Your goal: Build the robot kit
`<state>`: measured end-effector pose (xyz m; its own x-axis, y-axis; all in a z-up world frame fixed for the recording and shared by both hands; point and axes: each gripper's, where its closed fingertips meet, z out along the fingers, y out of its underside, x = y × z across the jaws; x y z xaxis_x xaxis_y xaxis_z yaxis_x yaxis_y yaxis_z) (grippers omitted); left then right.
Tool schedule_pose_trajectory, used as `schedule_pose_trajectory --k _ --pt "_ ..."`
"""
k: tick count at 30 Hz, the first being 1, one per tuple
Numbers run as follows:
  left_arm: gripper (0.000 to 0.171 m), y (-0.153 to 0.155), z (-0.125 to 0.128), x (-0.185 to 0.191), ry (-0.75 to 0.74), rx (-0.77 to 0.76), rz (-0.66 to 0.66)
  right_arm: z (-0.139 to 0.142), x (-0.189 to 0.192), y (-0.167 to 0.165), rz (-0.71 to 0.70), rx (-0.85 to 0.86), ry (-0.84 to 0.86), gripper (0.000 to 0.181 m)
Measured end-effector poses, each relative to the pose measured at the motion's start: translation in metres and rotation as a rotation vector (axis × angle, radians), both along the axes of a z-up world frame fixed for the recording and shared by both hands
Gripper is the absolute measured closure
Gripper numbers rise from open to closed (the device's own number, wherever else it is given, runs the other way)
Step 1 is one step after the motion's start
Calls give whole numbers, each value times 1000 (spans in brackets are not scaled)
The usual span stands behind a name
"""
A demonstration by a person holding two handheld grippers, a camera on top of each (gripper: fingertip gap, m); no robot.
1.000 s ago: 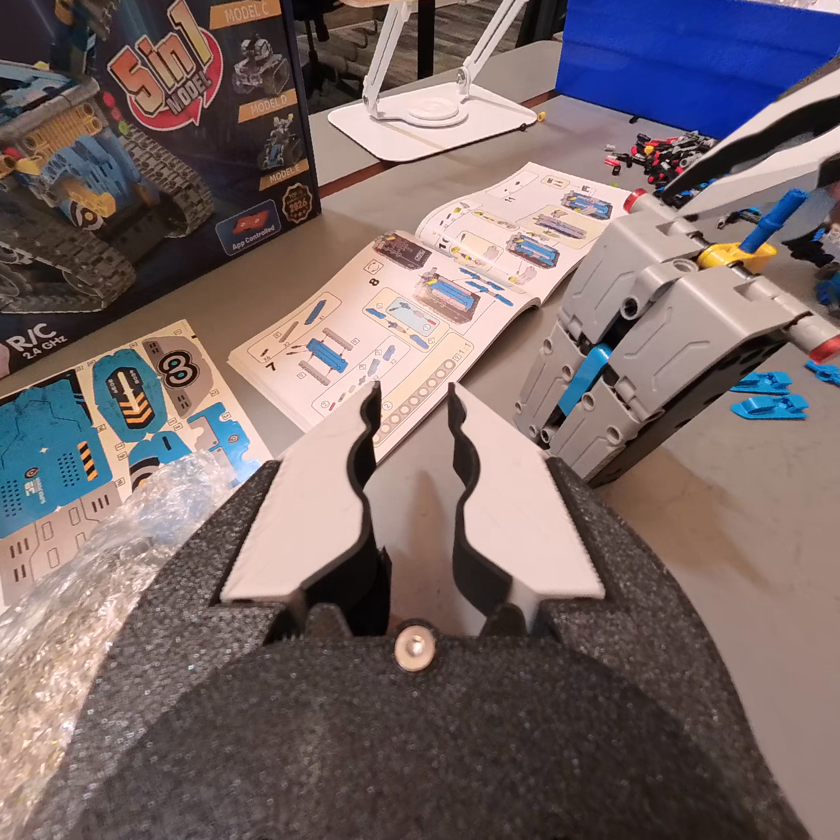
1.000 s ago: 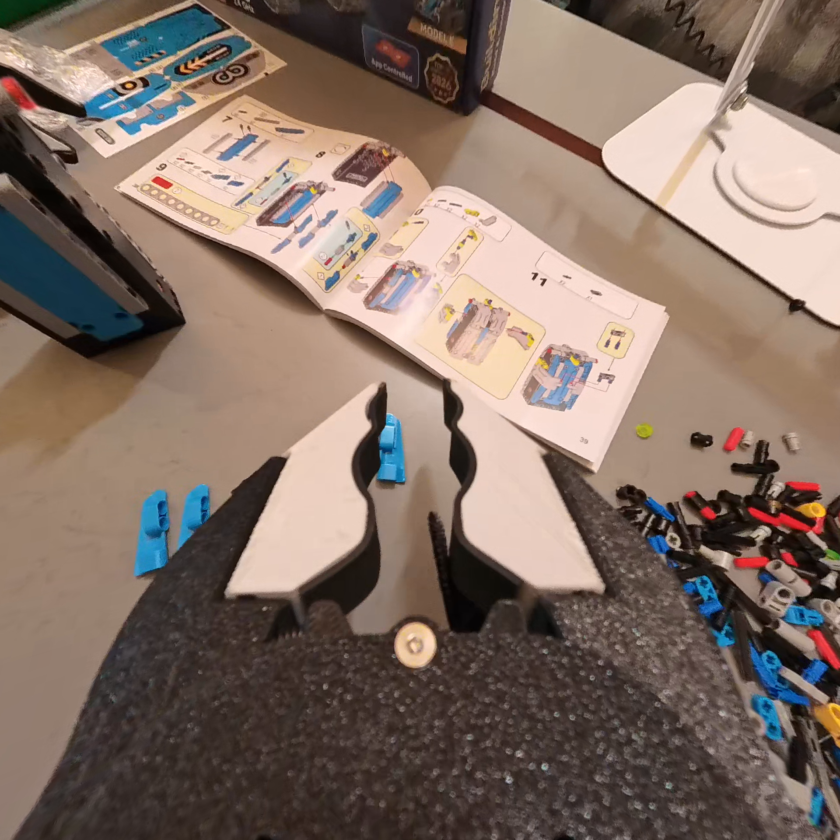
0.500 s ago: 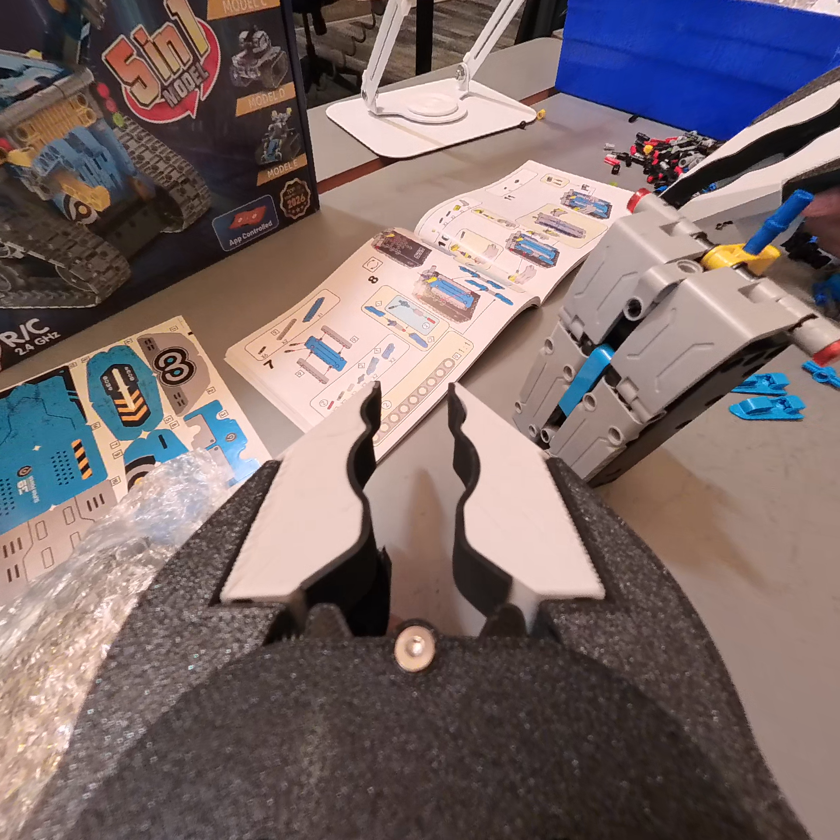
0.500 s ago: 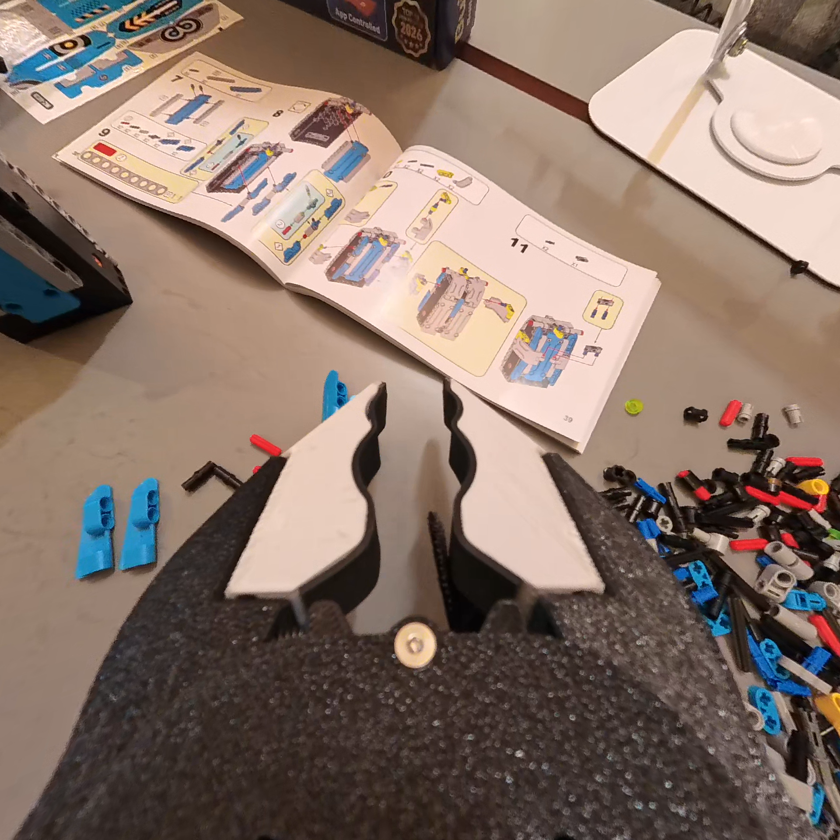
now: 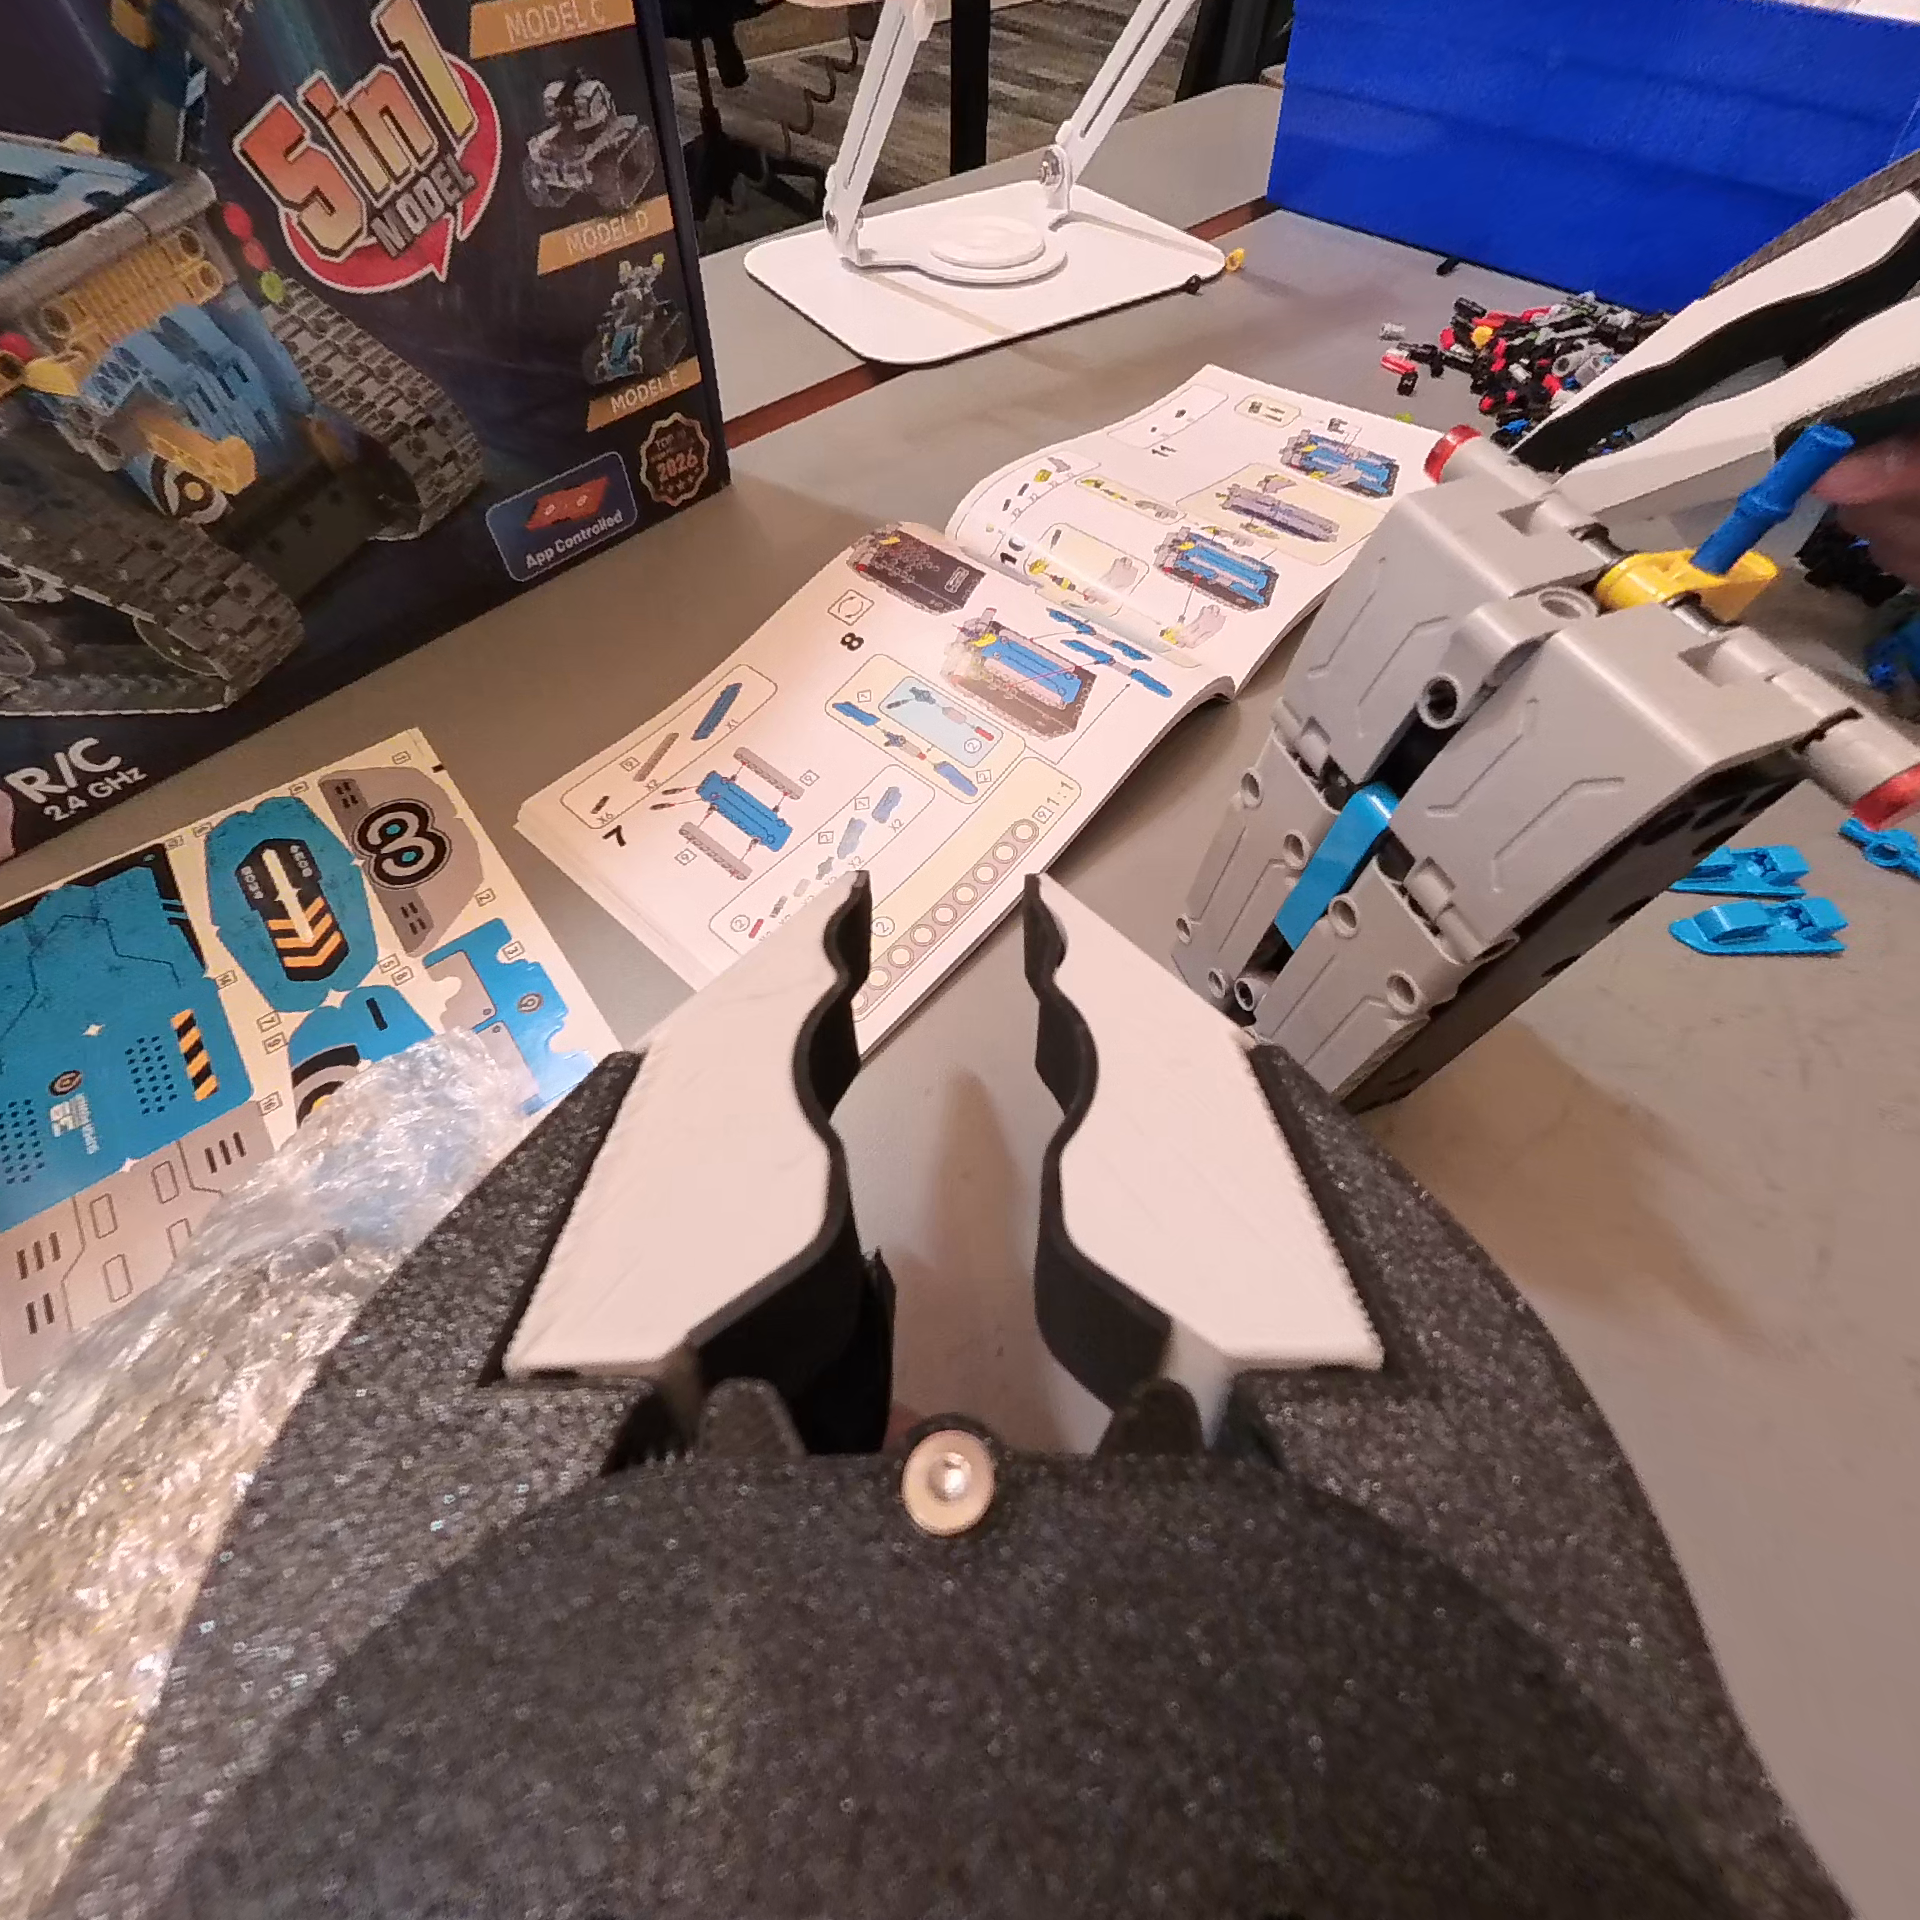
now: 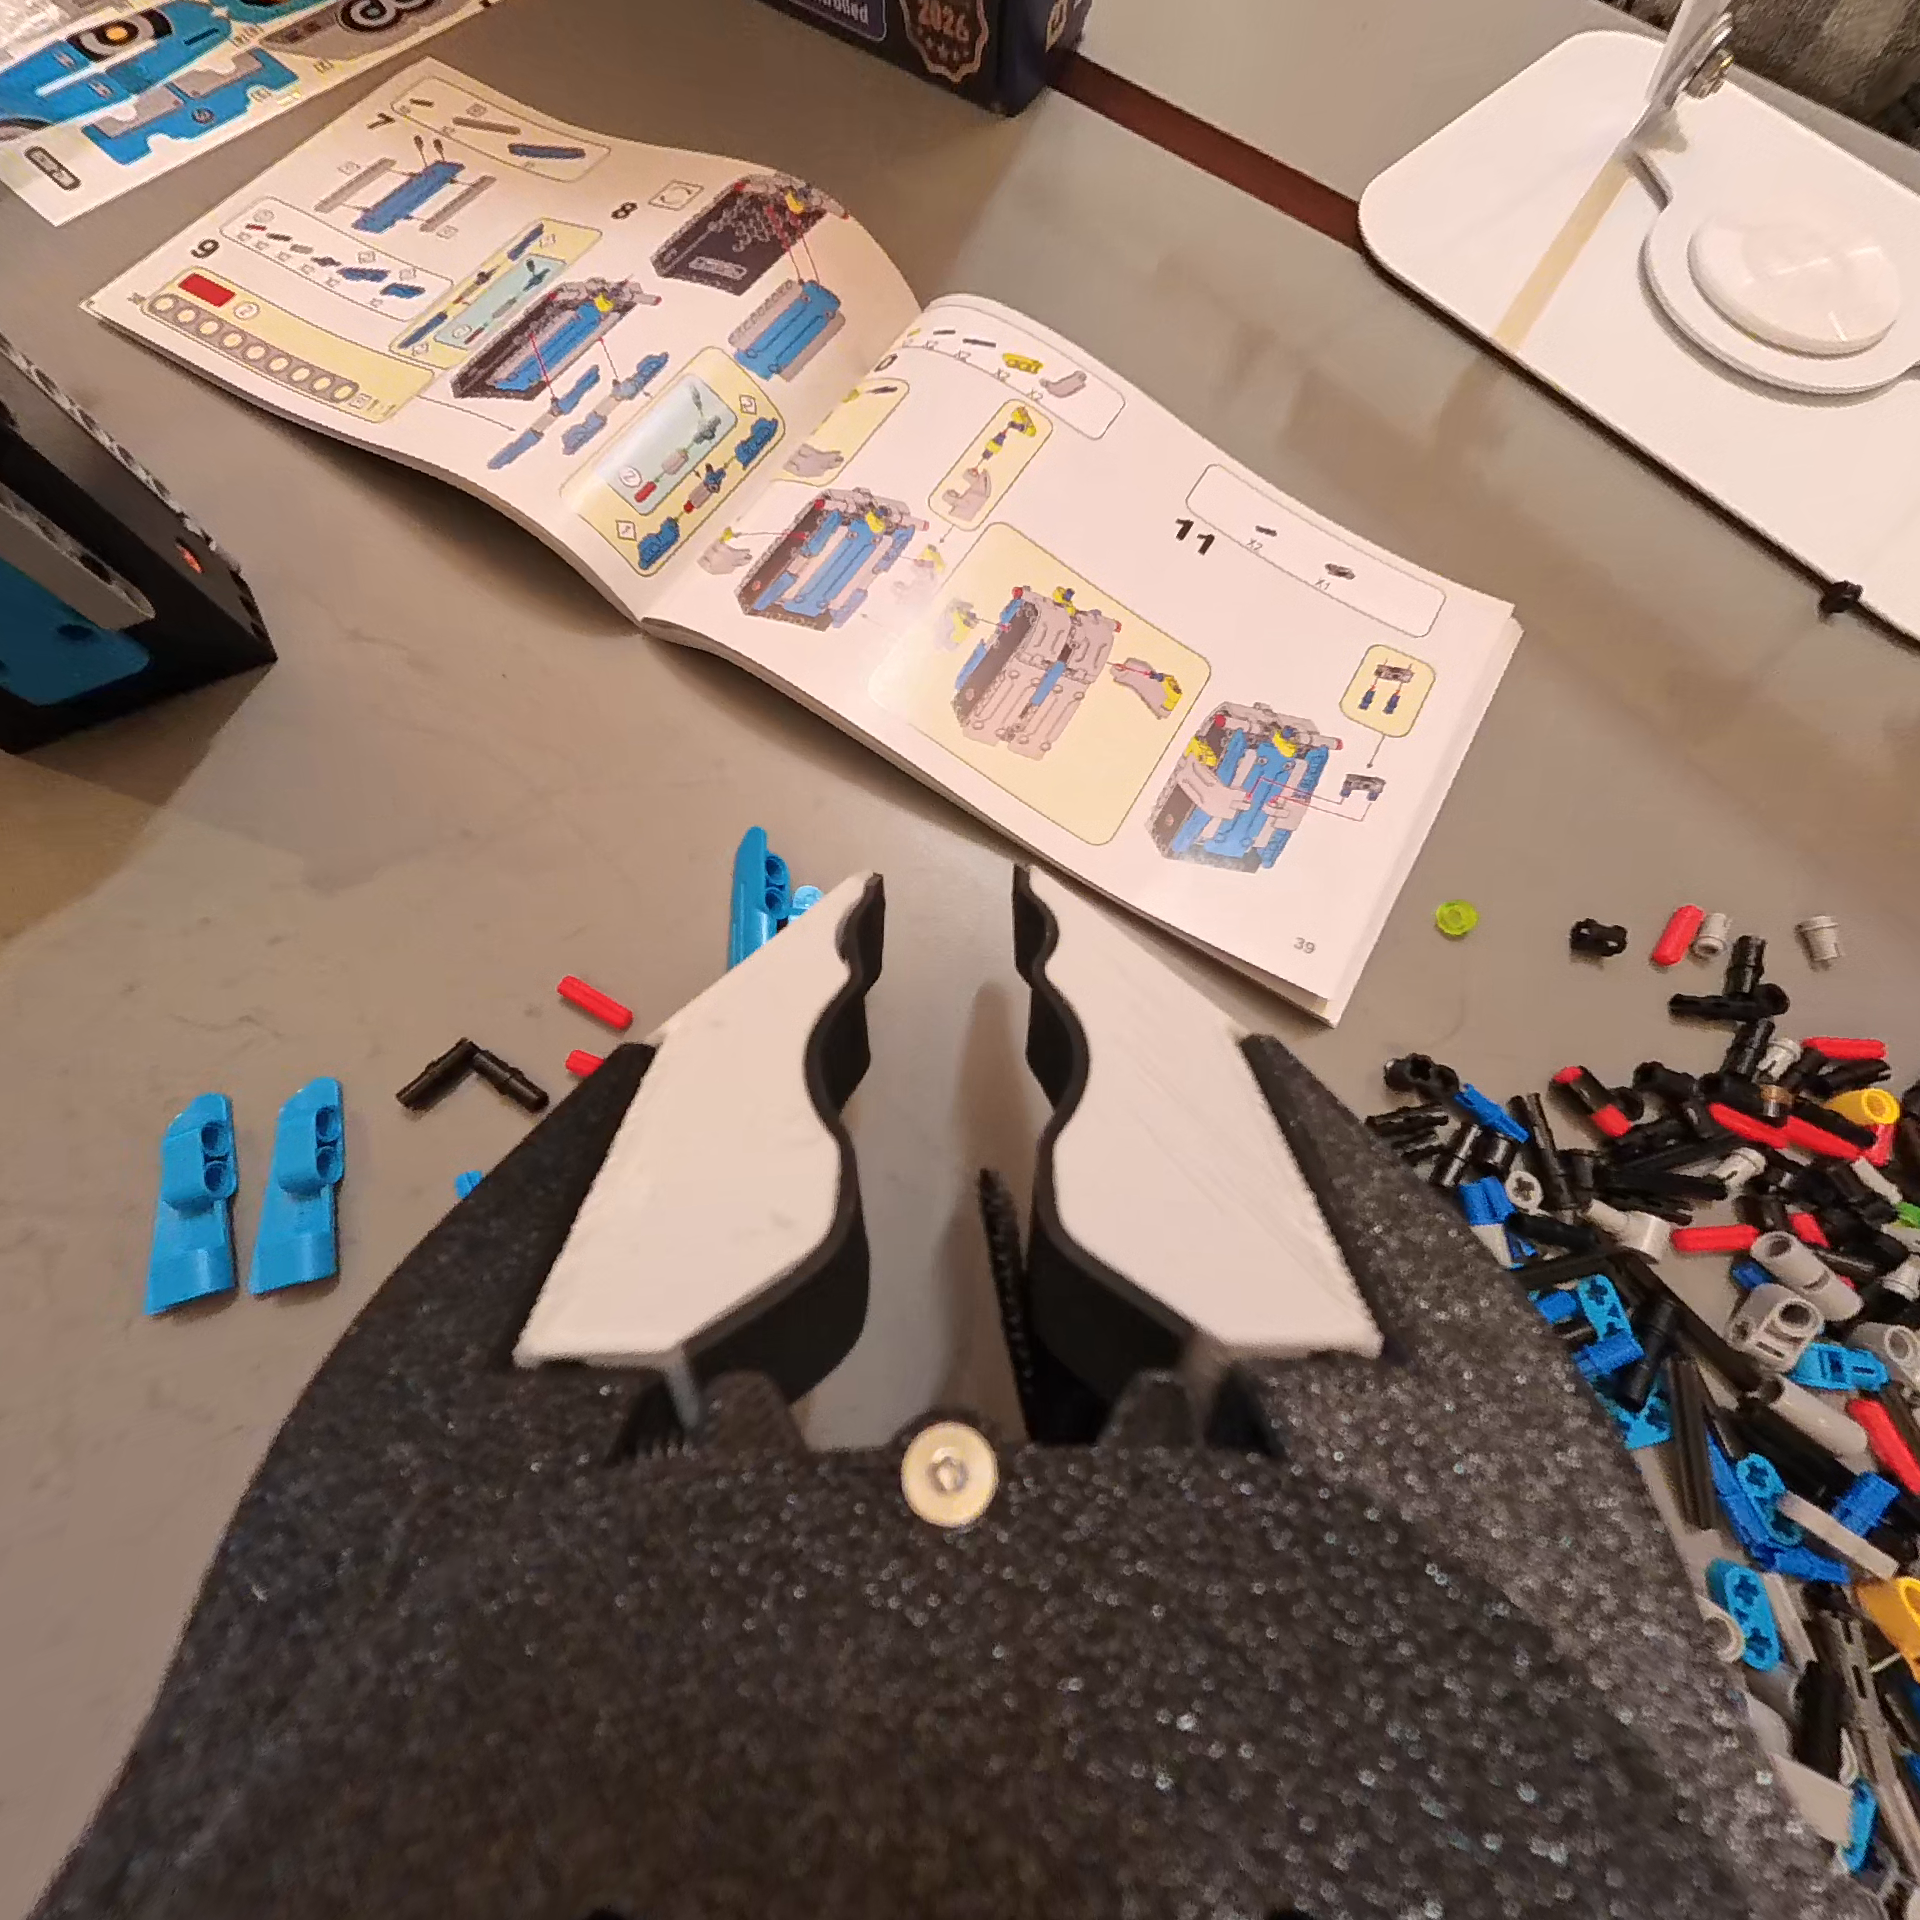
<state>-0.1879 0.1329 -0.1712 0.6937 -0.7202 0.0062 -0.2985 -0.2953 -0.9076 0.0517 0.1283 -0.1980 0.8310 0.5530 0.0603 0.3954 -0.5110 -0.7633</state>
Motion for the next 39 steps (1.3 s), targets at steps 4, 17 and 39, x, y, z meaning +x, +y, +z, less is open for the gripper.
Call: schedule_pose_trajectory --k 4,17,39 --pt "143 0 0 0 0 0 0 -1 0 0 1 -2 -3 157" --pt "143 0 0 0 0 -1 0 -4 2 0 0 -7 -19 157" --pt "143 0 0 0 4 3 -2 -6 2 -1 4 -12 -22 157"
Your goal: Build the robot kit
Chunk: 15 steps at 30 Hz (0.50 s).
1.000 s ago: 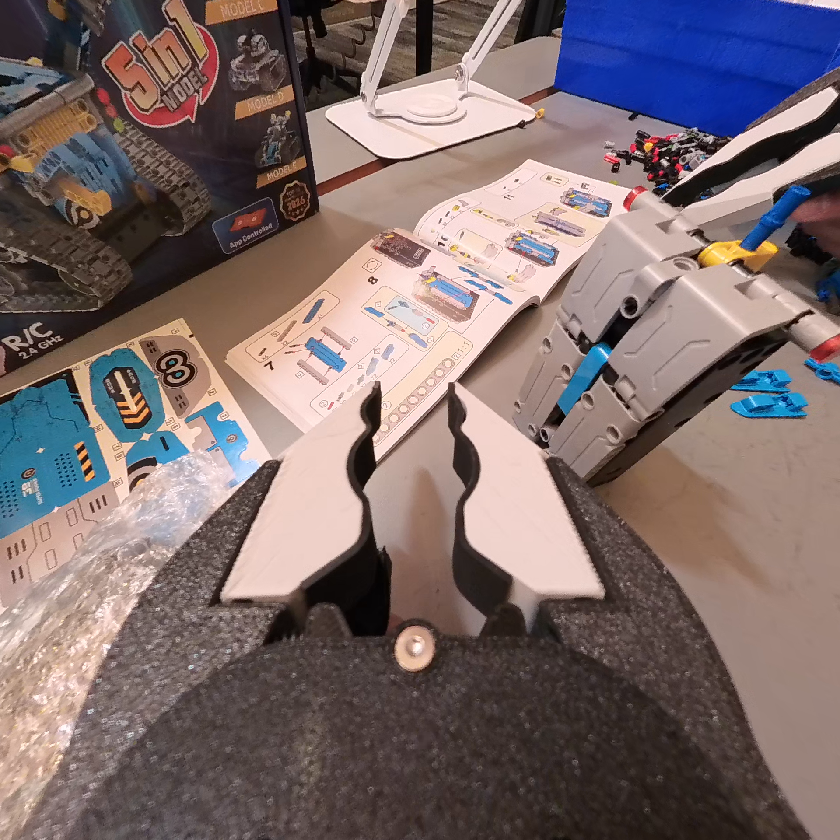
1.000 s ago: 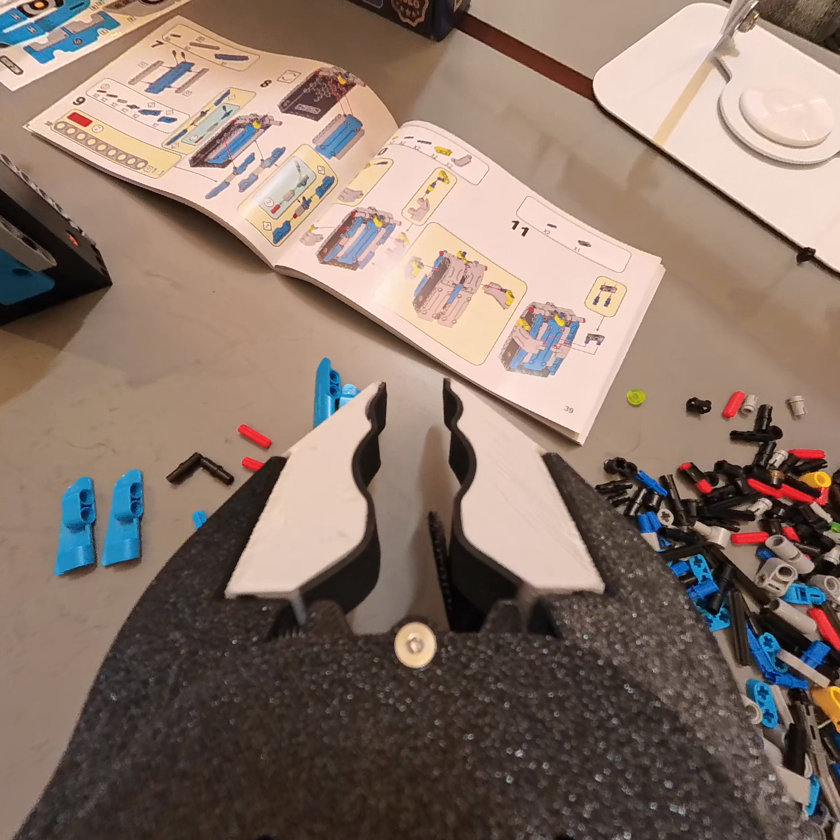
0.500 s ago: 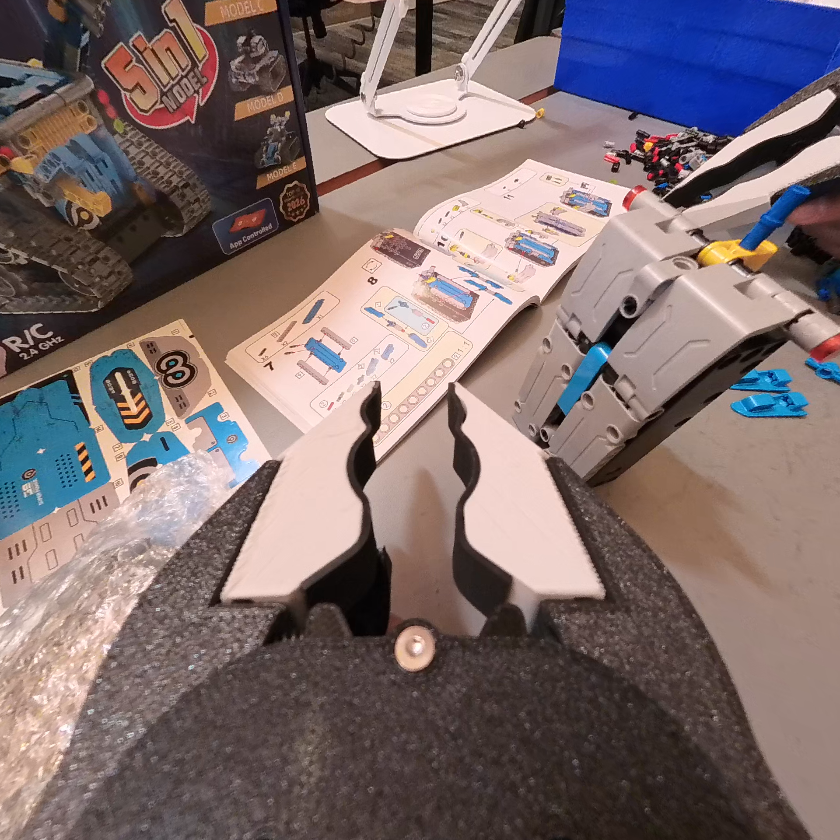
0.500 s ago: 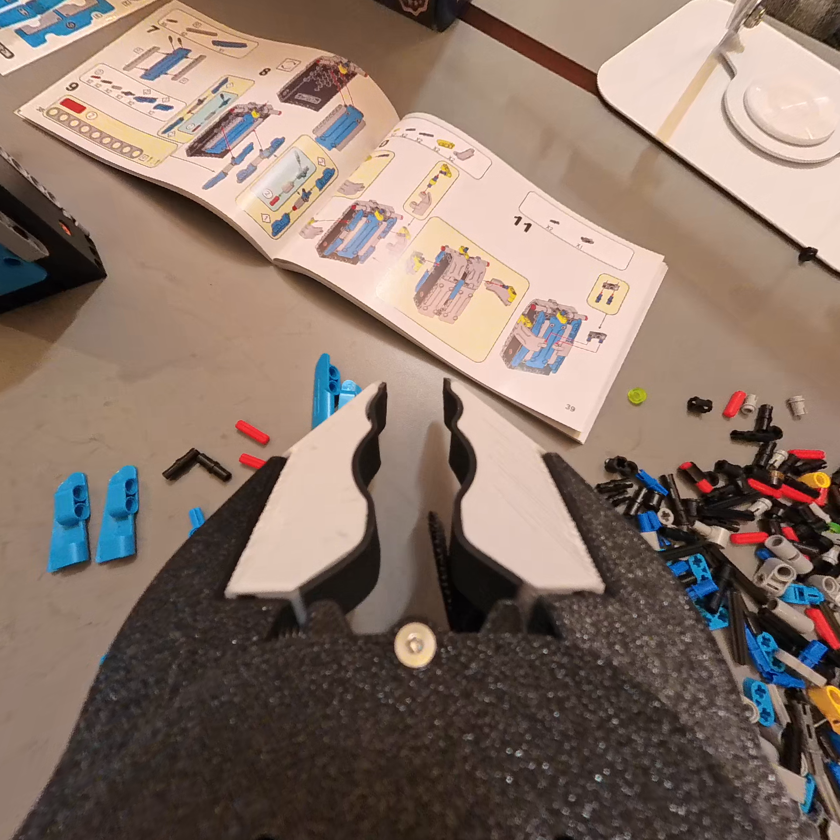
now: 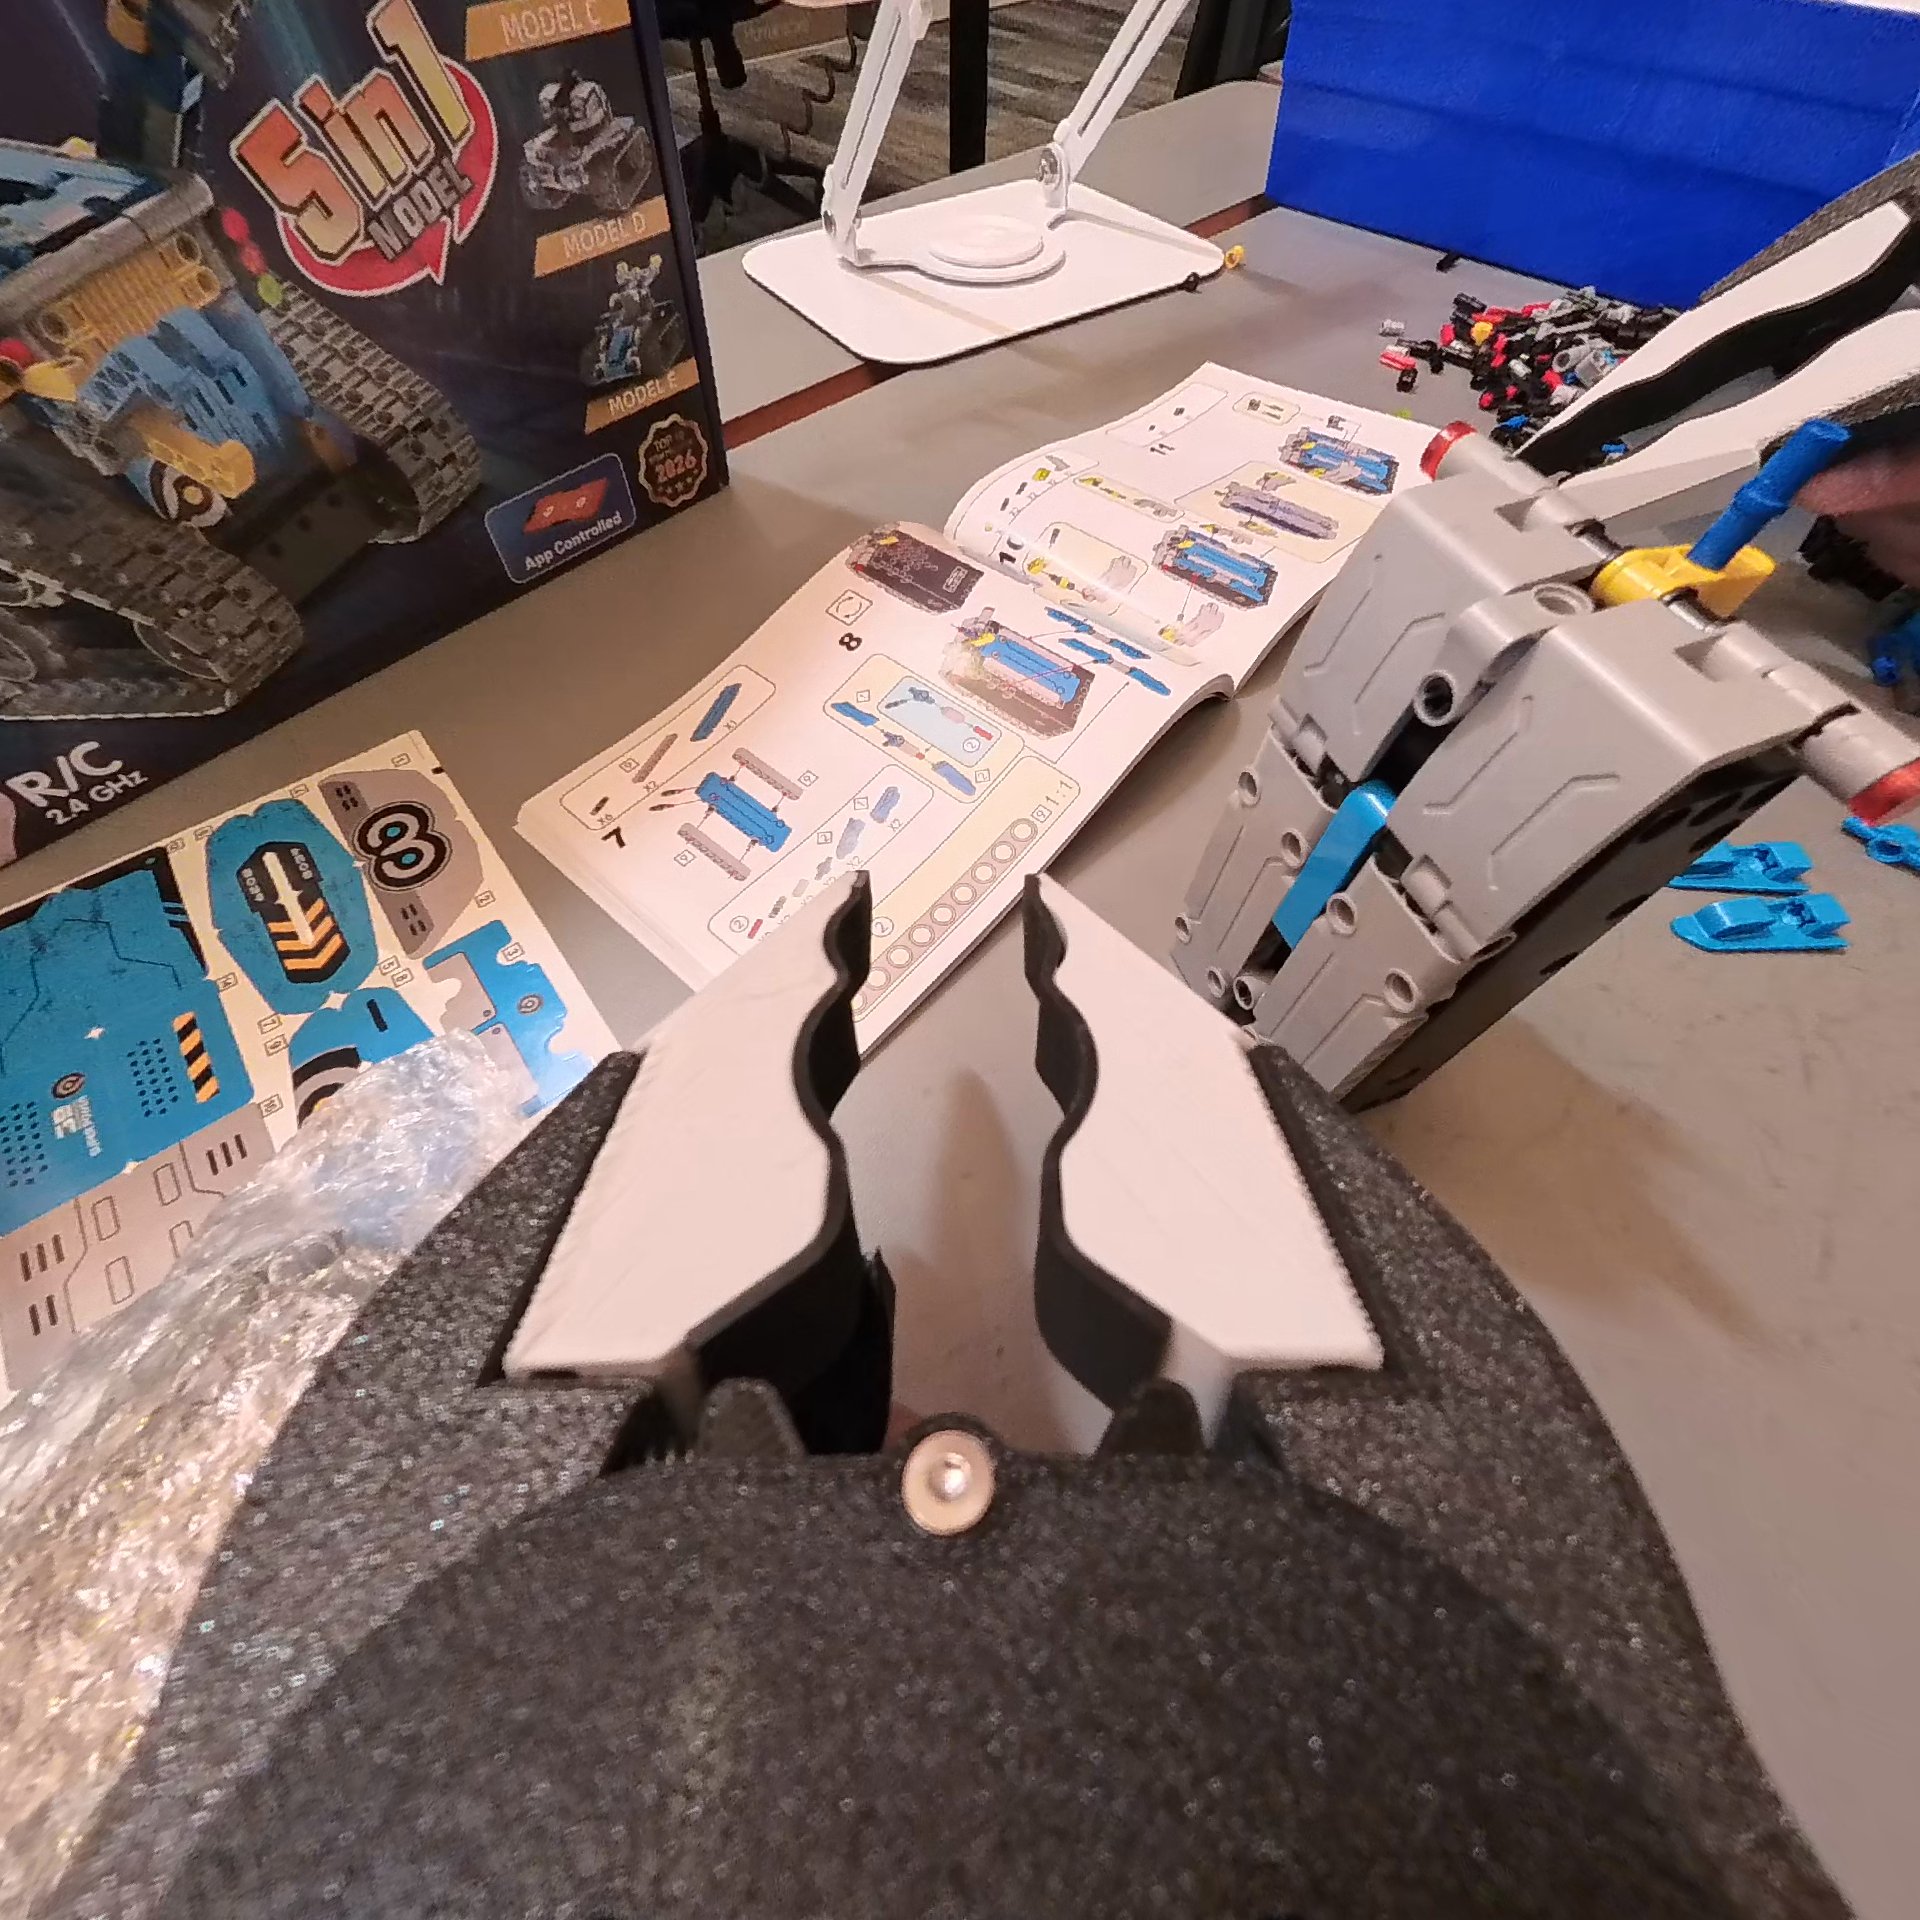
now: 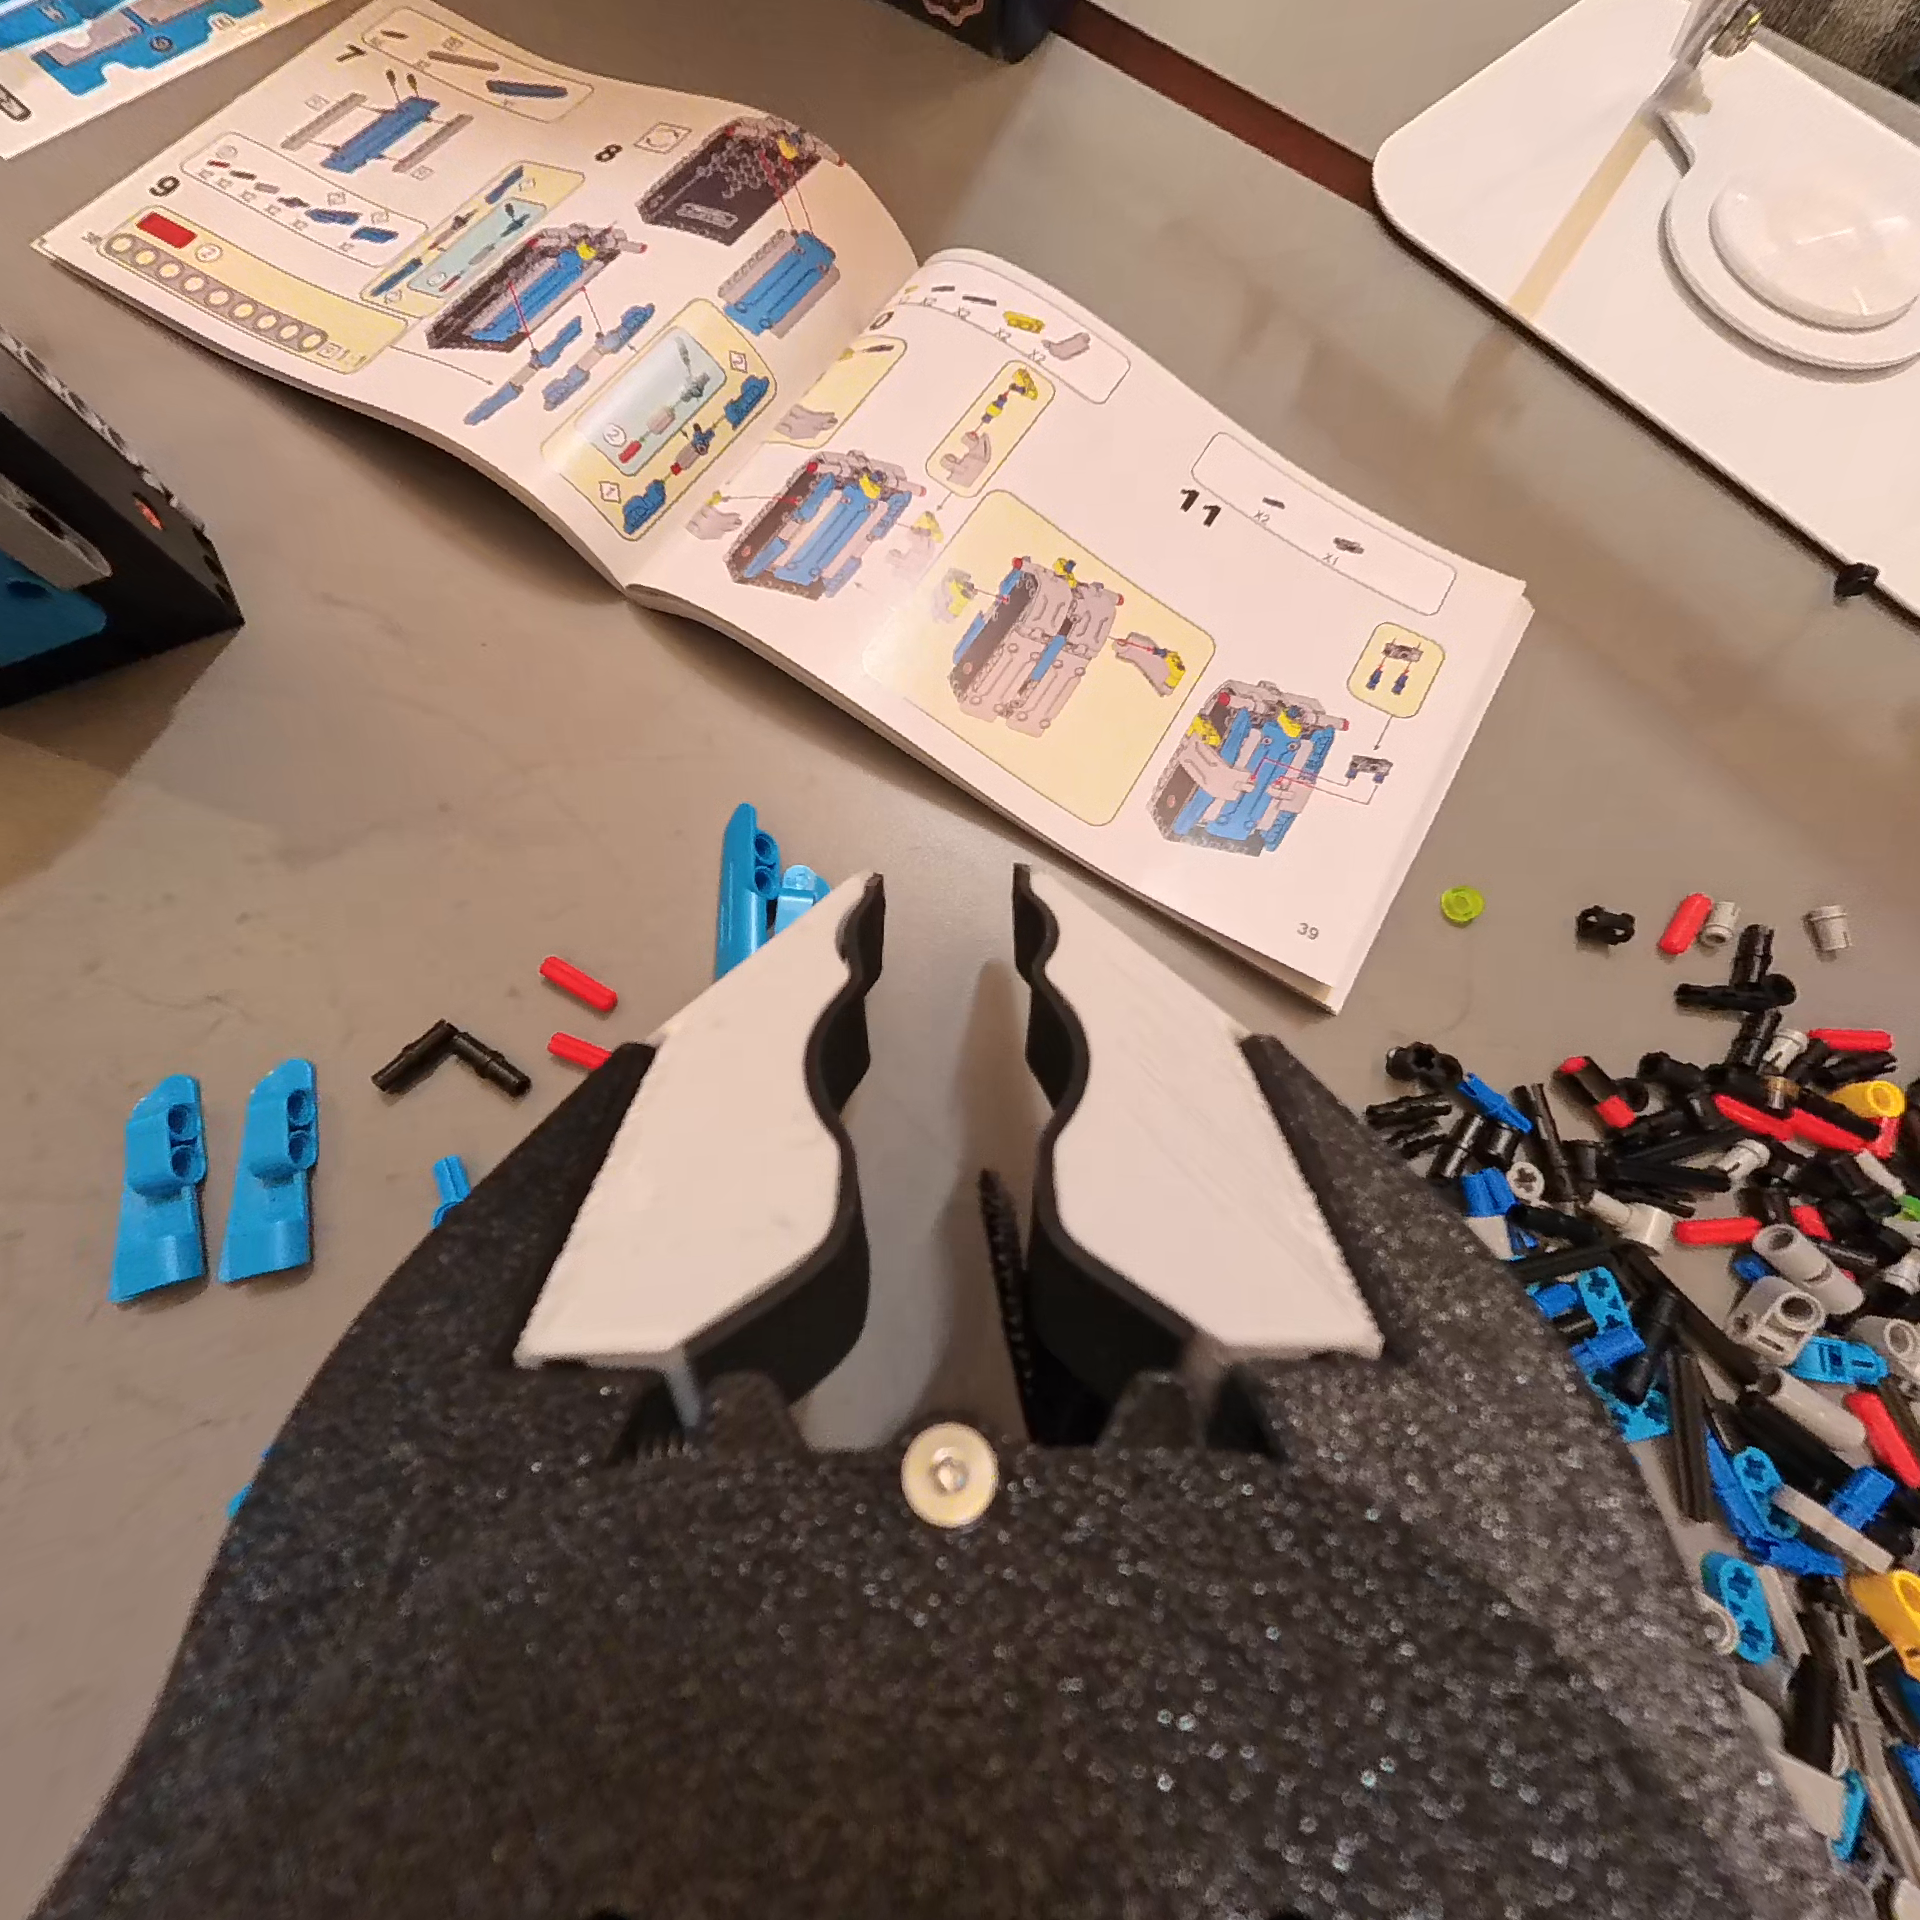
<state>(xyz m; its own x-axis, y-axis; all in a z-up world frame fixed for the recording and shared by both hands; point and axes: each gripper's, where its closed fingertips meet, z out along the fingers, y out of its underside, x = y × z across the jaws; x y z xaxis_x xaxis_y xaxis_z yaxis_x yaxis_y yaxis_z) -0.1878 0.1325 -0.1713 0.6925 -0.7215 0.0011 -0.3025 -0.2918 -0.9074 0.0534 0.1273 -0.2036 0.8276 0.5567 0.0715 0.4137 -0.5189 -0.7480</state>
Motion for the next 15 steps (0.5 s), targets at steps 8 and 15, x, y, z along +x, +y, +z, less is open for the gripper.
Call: schedule_pose_trajectory --k 8,15 --pt "143 0 0 0 0 -1 0 15 -47 -50 363 -113 126 155" --pt "143 0 0 0 1 -3 -2 11 -25 -88 486 -194 -142 156"
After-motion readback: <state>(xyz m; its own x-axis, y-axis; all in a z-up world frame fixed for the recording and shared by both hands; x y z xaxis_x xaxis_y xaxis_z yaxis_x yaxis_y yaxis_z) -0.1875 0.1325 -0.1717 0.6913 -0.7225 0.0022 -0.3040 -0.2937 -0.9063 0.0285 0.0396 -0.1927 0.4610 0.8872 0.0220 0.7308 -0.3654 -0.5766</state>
